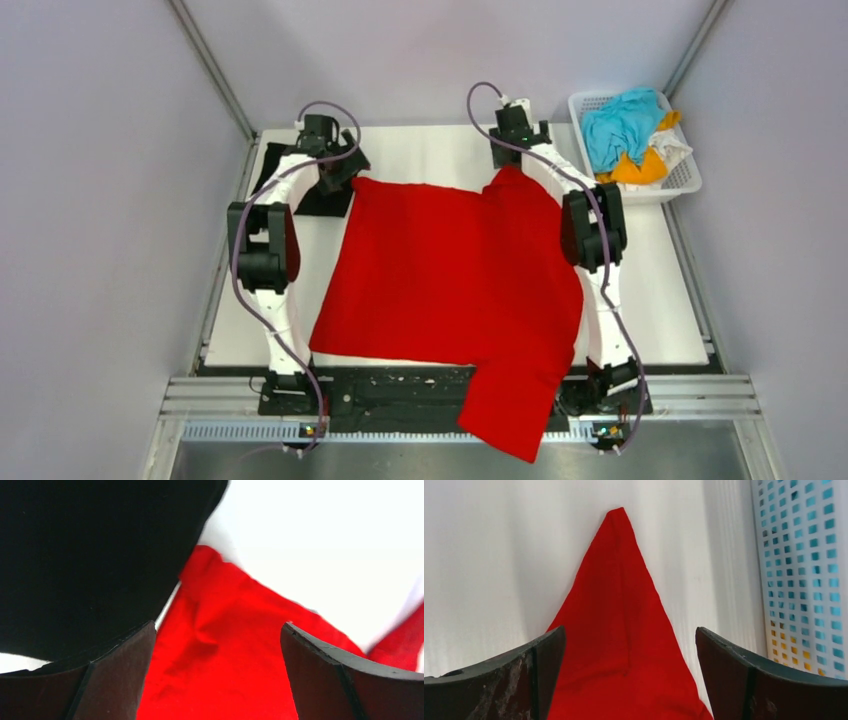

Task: Fold and stack the t-shirts
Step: Flatten out the tshirt

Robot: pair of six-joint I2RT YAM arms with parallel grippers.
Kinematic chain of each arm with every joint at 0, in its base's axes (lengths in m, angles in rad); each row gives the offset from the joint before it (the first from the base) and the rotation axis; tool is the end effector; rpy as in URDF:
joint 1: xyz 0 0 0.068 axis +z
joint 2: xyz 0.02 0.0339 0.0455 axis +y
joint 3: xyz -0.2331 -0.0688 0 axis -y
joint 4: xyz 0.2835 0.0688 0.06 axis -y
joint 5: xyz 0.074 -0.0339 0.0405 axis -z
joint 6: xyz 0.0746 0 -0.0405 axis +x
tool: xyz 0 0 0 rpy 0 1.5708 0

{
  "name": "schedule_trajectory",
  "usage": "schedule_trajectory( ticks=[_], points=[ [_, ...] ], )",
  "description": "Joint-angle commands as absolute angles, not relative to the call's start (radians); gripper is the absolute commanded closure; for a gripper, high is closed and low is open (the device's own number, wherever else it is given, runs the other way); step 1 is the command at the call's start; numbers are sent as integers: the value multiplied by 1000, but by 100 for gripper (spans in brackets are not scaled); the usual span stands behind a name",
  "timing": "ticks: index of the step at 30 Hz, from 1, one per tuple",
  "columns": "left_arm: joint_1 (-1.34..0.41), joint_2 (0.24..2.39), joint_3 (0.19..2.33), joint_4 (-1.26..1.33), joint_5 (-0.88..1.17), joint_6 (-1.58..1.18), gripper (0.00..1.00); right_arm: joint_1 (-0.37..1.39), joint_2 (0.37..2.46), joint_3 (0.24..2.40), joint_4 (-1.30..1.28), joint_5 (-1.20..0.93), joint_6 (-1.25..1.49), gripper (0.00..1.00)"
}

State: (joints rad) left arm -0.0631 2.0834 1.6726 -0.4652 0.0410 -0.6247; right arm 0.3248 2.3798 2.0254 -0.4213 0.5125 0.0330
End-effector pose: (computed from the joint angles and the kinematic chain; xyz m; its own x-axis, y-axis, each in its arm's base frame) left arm 0.5121 -0.0354 0.1443 -0.6740 -0.5429 -0.5009 -0.3760 0.8358 -0.4000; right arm 0.5563 0.1487 0.1349 -0.6615 -0.1924 -0.7249 0.0755 0.9445 -0.3196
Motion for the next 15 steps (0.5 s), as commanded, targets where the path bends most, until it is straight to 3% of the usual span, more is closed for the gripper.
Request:
schedule_trajectory(
  ticks=[1,7,11,15],
  points=[
    [-68,1926,1671,-427,108,-610,1,329,2138,1961,-431,447,187,1],
    [-129,1794,1473,-367,176,-575,1,329,1905,1583,-325,88,394,1],
    [-173,1753,1343,-317,237,-581,1,329,1907,1434,-155,-115,537,1],
    [-194,1768,1273,-324,243,-594,1,330,1991,1428,-58,-128,609,1]
  ],
)
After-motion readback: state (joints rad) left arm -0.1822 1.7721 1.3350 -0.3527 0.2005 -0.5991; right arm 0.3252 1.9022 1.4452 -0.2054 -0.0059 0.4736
